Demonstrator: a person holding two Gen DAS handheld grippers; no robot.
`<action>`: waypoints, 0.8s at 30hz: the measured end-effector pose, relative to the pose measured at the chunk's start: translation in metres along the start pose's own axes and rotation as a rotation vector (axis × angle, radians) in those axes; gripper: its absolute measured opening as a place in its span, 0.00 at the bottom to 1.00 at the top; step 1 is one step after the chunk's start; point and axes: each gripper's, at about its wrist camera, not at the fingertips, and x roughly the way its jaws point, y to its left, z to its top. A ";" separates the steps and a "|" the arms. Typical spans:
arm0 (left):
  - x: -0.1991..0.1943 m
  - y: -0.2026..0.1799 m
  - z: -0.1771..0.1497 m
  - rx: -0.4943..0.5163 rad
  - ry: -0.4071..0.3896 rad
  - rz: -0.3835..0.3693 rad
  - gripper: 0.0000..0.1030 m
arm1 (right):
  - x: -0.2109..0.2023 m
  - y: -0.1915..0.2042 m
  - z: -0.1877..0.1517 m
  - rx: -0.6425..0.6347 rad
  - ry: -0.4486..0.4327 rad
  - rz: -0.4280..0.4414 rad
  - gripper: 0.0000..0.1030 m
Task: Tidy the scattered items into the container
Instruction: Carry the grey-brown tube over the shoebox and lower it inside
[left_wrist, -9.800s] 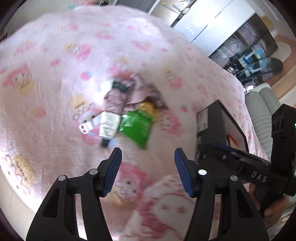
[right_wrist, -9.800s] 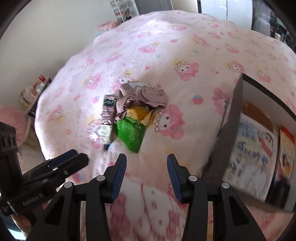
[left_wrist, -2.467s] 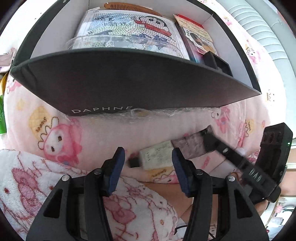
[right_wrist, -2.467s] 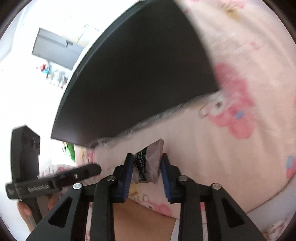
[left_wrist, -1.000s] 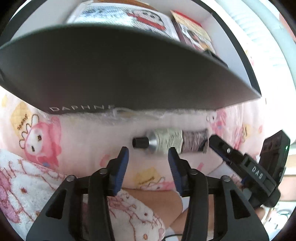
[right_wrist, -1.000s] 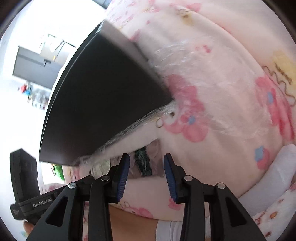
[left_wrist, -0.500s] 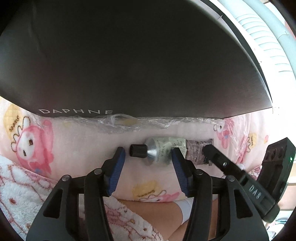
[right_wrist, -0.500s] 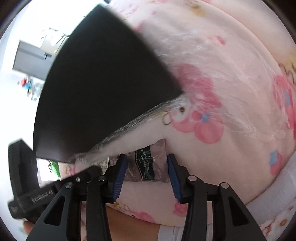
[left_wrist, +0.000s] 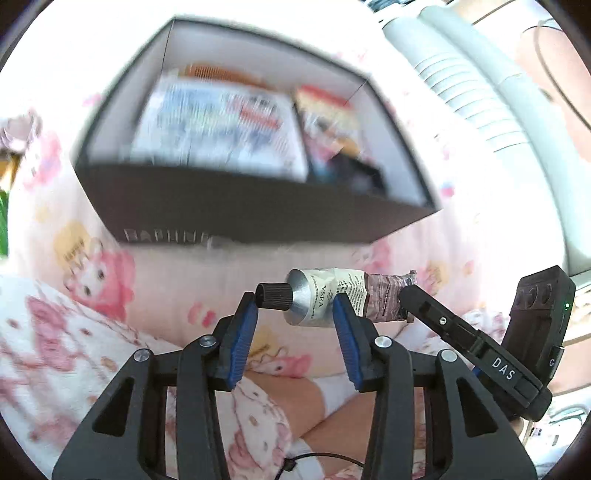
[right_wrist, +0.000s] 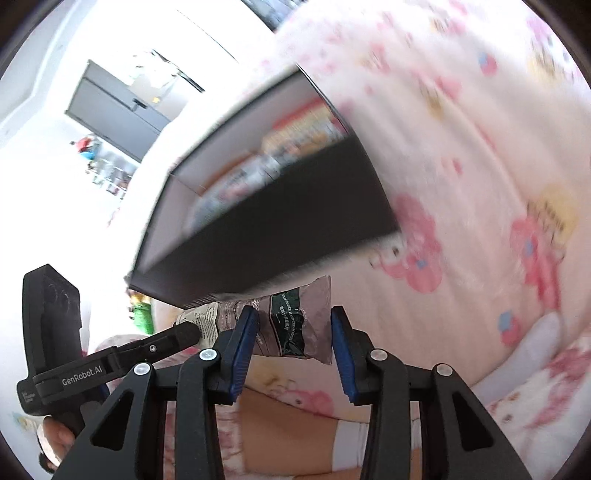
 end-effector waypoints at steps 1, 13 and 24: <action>-0.010 -0.002 0.004 0.008 -0.024 -0.005 0.41 | -0.008 0.008 0.006 -0.016 -0.017 0.013 0.35; 0.056 -0.045 0.117 -0.001 -0.125 -0.014 0.42 | -0.006 0.053 0.120 -0.182 0.001 0.020 0.35; 0.155 0.014 0.202 -0.182 0.069 -0.026 0.42 | 0.111 0.042 0.194 -0.223 0.222 -0.164 0.35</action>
